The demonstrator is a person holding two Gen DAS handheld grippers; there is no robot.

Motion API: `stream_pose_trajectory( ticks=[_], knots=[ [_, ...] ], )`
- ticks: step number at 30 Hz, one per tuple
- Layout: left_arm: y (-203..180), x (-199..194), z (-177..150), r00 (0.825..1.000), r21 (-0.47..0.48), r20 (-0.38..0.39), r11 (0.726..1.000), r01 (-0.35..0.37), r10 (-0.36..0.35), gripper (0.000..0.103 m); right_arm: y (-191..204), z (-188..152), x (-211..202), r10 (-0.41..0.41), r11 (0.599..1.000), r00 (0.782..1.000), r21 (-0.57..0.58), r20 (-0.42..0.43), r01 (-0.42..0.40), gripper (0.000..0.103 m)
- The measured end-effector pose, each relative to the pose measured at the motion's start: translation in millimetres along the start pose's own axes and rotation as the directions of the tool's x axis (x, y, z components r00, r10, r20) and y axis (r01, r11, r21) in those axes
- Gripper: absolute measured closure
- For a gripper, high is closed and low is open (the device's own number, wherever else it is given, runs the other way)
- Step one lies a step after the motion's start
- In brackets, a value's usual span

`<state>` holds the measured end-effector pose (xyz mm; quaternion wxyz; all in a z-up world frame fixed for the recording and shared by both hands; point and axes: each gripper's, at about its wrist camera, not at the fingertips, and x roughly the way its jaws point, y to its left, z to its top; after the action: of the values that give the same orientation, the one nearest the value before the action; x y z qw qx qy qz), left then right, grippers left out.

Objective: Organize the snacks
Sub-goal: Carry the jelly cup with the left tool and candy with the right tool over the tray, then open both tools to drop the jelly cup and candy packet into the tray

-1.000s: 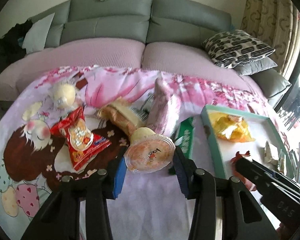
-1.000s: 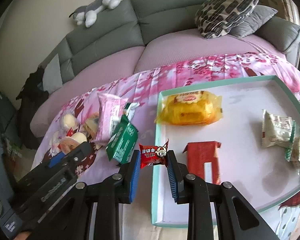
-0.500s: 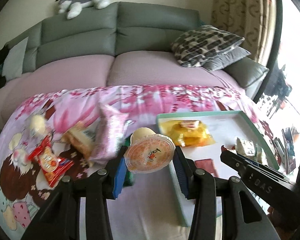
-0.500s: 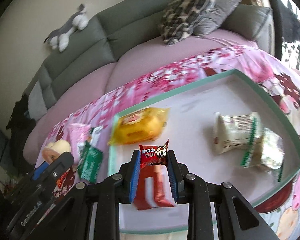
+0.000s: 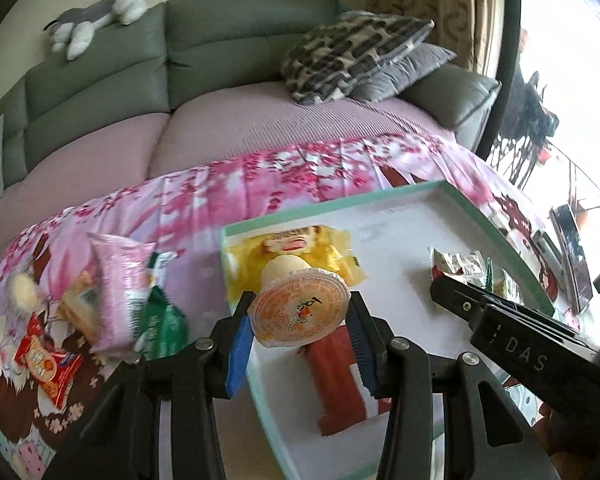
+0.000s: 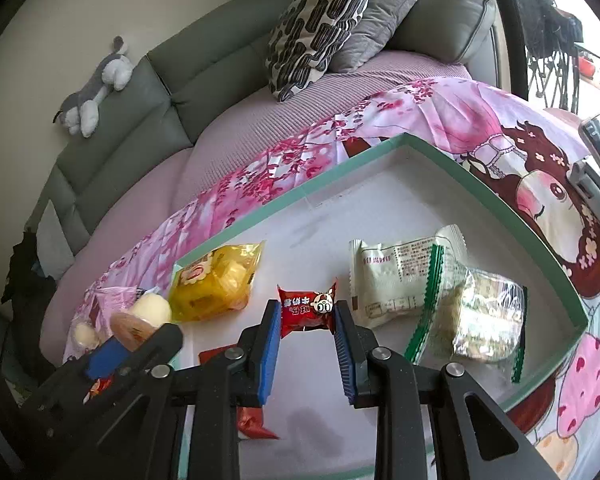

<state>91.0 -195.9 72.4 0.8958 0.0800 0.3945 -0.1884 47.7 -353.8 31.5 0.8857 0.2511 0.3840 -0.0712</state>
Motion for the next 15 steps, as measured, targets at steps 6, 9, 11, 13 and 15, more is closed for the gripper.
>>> stream_pose_trajectory(
  ticks=[6,9,11,13,15],
  knots=[
    [-11.1,21.5,5.4,0.999,0.023,-0.042,1.0,0.004,-0.003,0.056,-0.3,8.1,6.8,-0.006,1.0,1.0,-0.003,0.019,0.006,0.075],
    [-13.9,29.4,7.3,0.999,0.031,-0.051,1.0,0.001,0.0,0.056,-0.4,11.0,5.4,0.0,1.0,0.999,0.0,0.034,0.0,0.075],
    [-14.3,34.2,8.2,0.998,0.031,-0.055,1.0,-0.002,0.003,0.056,-0.2,11.9,4.9,0.0,1.0,0.999,0.002,0.04,0.0,0.075],
    [-14.0,38.1,9.5,0.998,0.027,-0.059,1.0,-0.004,0.006,0.056,-0.2,12.3,4.8,-0.005,1.0,0.999,0.002,0.043,0.005,0.075],
    [-13.8,40.2,10.5,0.998,0.025,-0.058,1.0,-0.005,0.007,0.056,-1.1,12.5,5.3,-0.007,1.0,0.999,0.006,0.043,0.007,0.075]
  ],
)
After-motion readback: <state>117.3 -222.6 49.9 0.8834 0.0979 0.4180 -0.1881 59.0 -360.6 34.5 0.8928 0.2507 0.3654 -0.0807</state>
